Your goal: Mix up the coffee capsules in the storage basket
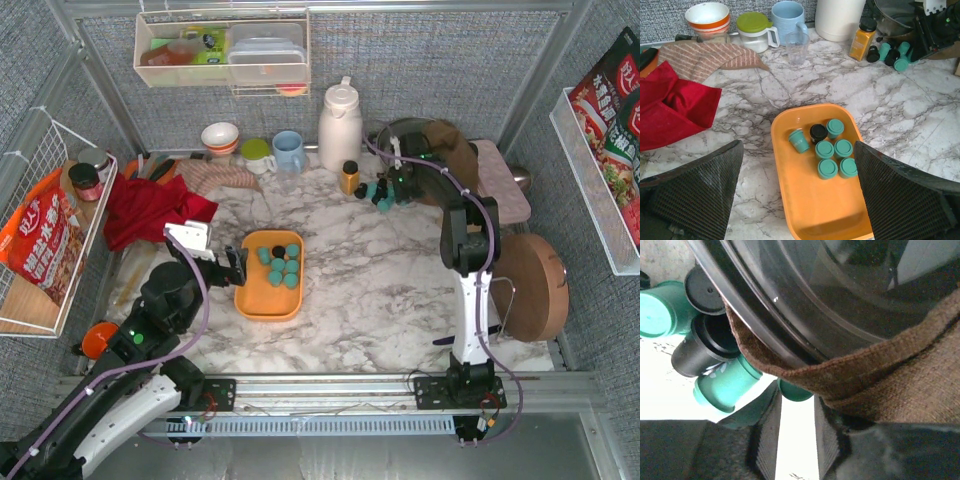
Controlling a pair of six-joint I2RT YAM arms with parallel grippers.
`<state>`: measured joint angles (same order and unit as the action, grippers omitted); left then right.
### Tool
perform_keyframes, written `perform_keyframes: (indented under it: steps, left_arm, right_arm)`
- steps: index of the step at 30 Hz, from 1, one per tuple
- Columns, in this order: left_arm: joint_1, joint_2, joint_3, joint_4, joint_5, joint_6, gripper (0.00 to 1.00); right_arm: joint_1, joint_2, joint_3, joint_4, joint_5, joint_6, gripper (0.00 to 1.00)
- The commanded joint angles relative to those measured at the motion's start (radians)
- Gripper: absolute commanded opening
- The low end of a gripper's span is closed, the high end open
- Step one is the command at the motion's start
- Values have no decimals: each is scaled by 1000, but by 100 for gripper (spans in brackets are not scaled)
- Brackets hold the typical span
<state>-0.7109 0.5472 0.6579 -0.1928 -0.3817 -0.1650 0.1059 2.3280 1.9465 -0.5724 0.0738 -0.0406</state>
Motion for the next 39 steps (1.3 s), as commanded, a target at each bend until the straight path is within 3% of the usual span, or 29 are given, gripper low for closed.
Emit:
perform_keyframes:
  steps: [1,4,9,14,16,22,27,33,39]
  left_arm:
    - [1,2,0,6,4,7,99]
    - [2,4,2,4,5,7,99]
    - [2,2,0,-2,-2,7,99]
    - [2,-3,-4,4,-7,3,99]
    - [2,1,-3,2,-8,2,99]
    - [2,-3,-1,-1,-19,3,99]
    - [2,-1,-4,-3,-19,4,99]
    - [4,8,-2,-2,-6,5,99]
    - [4,-3,-2,-2,-2,4,99]
  right_arm:
    - [15,-48,-60,45,-4,-45,25]
    - [36,-114,-158,125,14,-82,16]
    - [76,-260,-344,242,18,-98,15]
    - [102,-353,-469,355,85,-87,32]
    - [102,-350,-460,377,132,-104,40]
    - [91,-233,-312,383,186,-116,43]
    - [79,-115,-133,280,236,21,43]
    - [78,-13,28,126,278,53,43]
    - [60,34,13,98,312,-14,43]
